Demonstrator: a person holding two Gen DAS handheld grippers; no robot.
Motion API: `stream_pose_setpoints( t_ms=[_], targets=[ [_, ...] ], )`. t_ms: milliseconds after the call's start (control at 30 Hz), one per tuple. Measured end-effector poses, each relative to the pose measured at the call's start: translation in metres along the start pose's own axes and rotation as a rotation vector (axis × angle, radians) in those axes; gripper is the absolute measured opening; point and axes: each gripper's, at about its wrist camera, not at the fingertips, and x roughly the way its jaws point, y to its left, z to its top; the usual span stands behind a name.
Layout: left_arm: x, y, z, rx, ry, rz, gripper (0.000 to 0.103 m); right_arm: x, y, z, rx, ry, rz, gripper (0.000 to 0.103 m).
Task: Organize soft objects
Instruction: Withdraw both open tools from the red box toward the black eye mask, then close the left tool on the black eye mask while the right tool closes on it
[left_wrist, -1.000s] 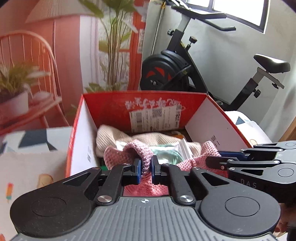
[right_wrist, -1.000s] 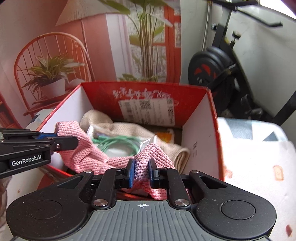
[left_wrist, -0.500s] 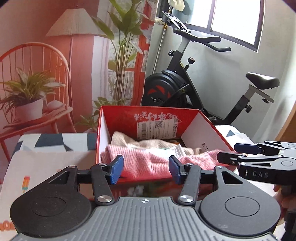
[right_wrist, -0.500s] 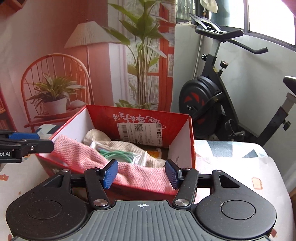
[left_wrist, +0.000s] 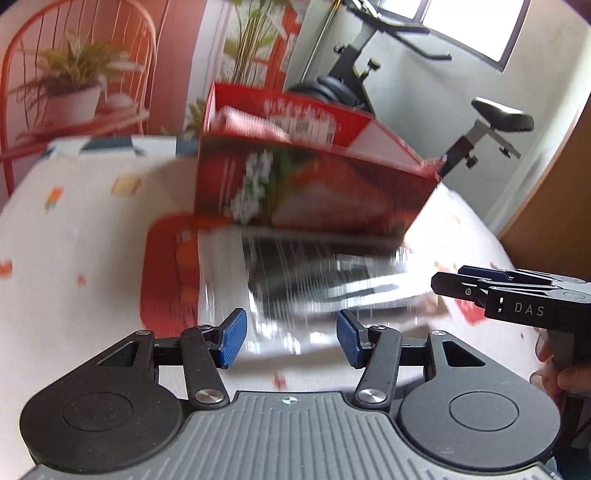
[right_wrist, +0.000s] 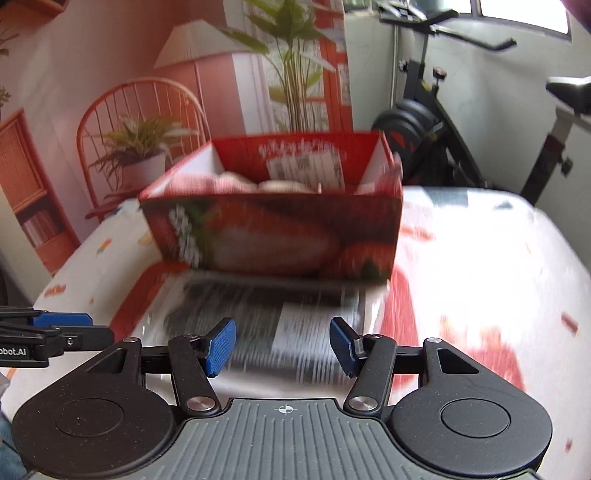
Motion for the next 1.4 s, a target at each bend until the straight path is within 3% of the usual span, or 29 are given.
stream_pose_setpoints(
  t_ms=[233,433,667,767,1033,1400],
  targets=[
    [0.01,-0.006,-0.039,-0.004,0.072,-0.024,0.056,-0.013,-0.005,-0.06,0.078,0.108,-0.059,0.053],
    [0.016,-0.017,-0.052,0.018,0.095,-0.044,0.056,-0.022,-0.009,-0.086,0.048,0.16,-0.142,0.053],
    [0.019,-0.022,-0.061,0.029,0.128,-0.036,0.056,-0.017,-0.01,-0.104,0.083,0.228,-0.135,0.054],
    [0.022,-0.024,-0.066,0.037,0.151,-0.037,0.056,-0.015,-0.007,-0.105,0.077,0.229,-0.117,0.057],
    [0.025,-0.022,-0.067,0.057,0.147,0.027,0.056,-0.004,0.015,-0.099,0.003,0.237,-0.078,0.049],
    [0.028,-0.004,-0.058,0.051,0.076,0.139,0.056,0.034,0.037,-0.079,-0.078,0.204,-0.031,0.048]
  ],
)
